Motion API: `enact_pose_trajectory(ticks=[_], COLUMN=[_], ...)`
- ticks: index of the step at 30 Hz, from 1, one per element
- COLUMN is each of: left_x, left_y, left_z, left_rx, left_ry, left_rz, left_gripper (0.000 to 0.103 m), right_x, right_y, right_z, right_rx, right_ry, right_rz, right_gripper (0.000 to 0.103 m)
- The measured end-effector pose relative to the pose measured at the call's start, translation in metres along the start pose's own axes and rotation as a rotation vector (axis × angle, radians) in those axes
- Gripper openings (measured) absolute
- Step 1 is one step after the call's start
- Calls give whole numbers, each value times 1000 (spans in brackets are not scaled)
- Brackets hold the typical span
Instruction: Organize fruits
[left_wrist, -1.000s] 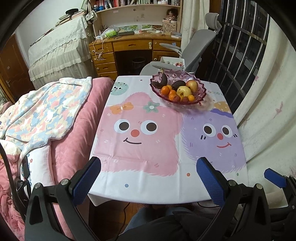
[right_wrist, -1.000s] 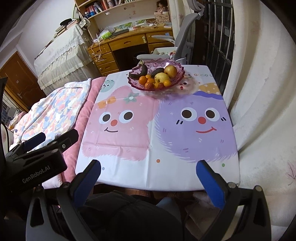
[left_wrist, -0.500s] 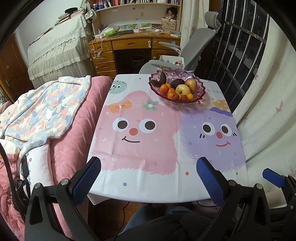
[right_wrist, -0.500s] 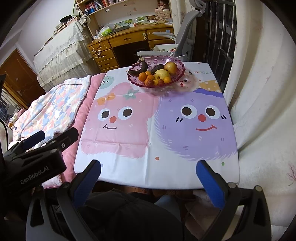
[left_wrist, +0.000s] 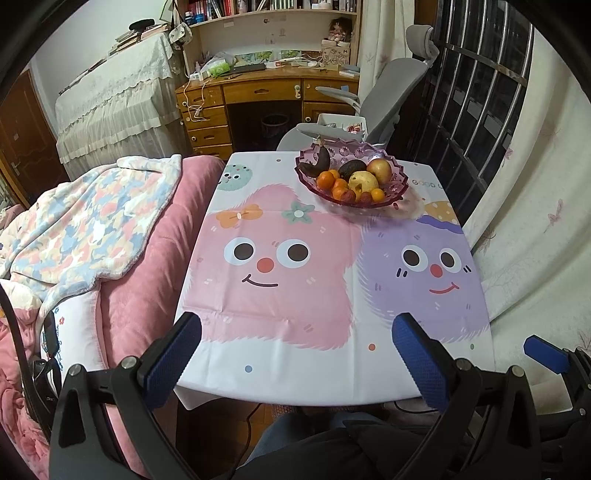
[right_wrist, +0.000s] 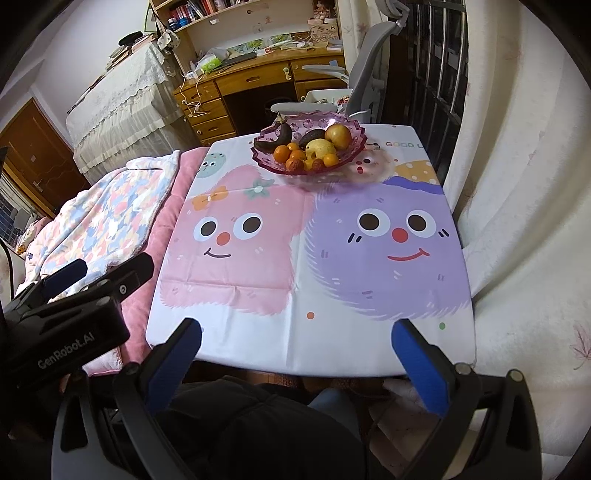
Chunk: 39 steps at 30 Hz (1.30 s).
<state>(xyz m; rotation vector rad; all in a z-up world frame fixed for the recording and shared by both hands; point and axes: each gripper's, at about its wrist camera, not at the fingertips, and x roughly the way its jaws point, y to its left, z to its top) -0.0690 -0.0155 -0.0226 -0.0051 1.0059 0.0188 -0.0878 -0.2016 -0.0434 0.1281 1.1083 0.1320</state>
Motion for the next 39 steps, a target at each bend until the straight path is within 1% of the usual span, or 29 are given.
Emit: enact_pose_trajectory(ticks=[39], left_x=[-1], left_y=[-2], left_z=[0], left_rx=[0], left_ry=[-4], left_rz=[2], left_gripper=[103], right_x=[0], right_y=[2], right_z=[0], right_rx=[1], right_ry=[1], right_rz=[-2], right_gripper=[103])
